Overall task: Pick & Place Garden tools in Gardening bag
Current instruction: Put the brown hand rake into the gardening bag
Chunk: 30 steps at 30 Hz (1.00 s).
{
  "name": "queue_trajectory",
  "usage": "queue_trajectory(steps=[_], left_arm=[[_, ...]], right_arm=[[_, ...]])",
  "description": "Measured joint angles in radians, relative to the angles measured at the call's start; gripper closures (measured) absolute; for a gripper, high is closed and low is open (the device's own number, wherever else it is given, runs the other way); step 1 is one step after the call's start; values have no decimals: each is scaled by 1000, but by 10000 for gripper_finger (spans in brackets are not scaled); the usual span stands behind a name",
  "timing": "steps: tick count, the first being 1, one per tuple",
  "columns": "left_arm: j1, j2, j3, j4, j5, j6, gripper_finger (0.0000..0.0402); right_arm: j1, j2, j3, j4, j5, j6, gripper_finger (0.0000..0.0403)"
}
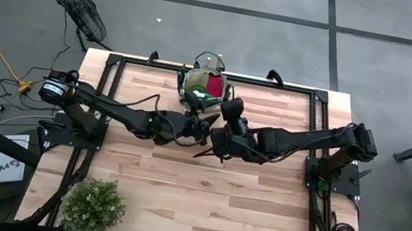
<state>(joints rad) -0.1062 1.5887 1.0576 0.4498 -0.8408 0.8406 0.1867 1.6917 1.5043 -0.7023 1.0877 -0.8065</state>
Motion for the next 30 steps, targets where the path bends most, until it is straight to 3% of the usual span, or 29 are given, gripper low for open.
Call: queue_trajectory(steps=[8,23,30], left_arm=[[0,2,3,22,-16,-7,175],[-6,4,3,-13,1,-34,332],[-6,4,3,-32,-1,-62,337]], right_arm=[[-5,-2,0,-5,-32,47,352],[-19,0,2,-41,-100,122,352],[-19,1,2,-43,-104,122,352]])
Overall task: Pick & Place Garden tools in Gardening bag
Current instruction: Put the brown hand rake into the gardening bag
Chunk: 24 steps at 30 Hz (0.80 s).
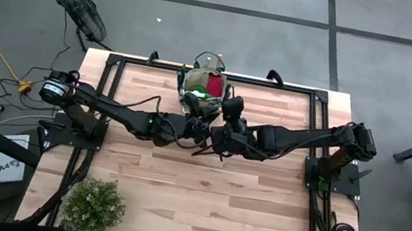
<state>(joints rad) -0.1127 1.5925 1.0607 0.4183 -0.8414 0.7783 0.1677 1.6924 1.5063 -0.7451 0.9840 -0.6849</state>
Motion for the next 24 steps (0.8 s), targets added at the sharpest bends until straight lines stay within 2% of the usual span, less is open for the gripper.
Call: queue_trajectory(steps=[5,11,16,19,24], left_arm=[[0,0,0,-1,-3,-1,332],[1,0,0,-3,-25,-4,340],[2,-1,1,-25,-88,-17,340],[2,-1,1,-30,-102,-43,340],[2,-2,1,-21,2,-106,340]], right_arm=[[1,0,0,0,2,0,349],[16,-1,0,-7,12,3,279],[48,-5,-2,-53,52,44,251],[67,-29,-2,-112,35,179,248],[75,-90,-2,-262,-114,554,253]])
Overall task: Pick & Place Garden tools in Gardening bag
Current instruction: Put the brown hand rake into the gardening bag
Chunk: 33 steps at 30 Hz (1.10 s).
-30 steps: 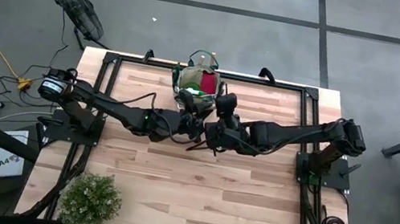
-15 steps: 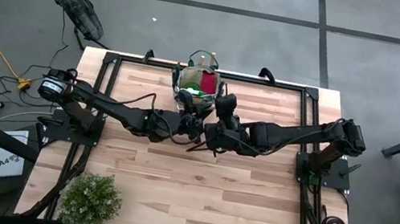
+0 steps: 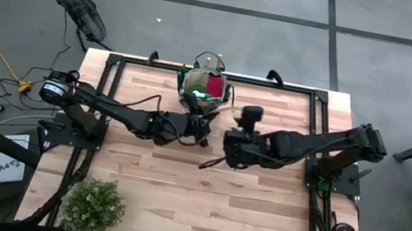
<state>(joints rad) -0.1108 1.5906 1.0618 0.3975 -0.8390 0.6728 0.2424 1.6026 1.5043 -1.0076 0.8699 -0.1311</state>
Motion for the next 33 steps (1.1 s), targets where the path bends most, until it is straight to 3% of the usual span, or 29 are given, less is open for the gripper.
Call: queue_trajectory(steps=[5,14,18,25,29,33], left_arm=[[0,0,0,57,129,-30,340],[0,0,-61,317,333,5,340],[7,0,-122,477,410,10,340],[76,0,-248,813,641,-169,340],[128,0,-288,943,787,-319,340],[144,0,-294,954,768,-337,340]], right_arm=[[7,-39,0,-137,-58,233,258],[36,-134,0,-145,-65,200,261],[46,-232,0,-65,-112,133,261],[30,-351,0,153,-359,79,262],[26,-343,0,250,-380,44,262],[-14,-296,0,380,-371,114,262]])
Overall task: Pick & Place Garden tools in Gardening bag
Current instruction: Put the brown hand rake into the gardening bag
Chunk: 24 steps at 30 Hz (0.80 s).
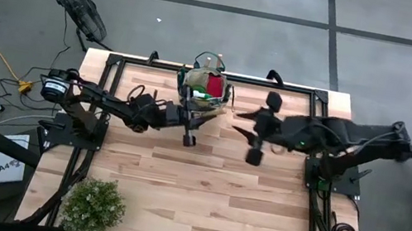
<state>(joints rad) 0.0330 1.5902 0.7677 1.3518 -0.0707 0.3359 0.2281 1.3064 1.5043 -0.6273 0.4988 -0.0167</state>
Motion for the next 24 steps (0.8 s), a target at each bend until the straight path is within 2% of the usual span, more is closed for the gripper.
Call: queue_trajectory(steps=[3,8,12,17,24], left_arm=[[-2,0,0,16,-77,53,340],[-42,0,0,47,-295,215,340],[-76,0,0,105,-454,395,340],[-80,0,0,126,-508,498,340],[-79,0,0,146,-537,552,340]], right_arm=[[-41,43,0,74,27,66,263],[-81,105,0,135,180,112,263],[-107,137,0,208,181,126,263],[-124,155,0,326,172,136,263],[-143,180,-2,348,149,213,263]])
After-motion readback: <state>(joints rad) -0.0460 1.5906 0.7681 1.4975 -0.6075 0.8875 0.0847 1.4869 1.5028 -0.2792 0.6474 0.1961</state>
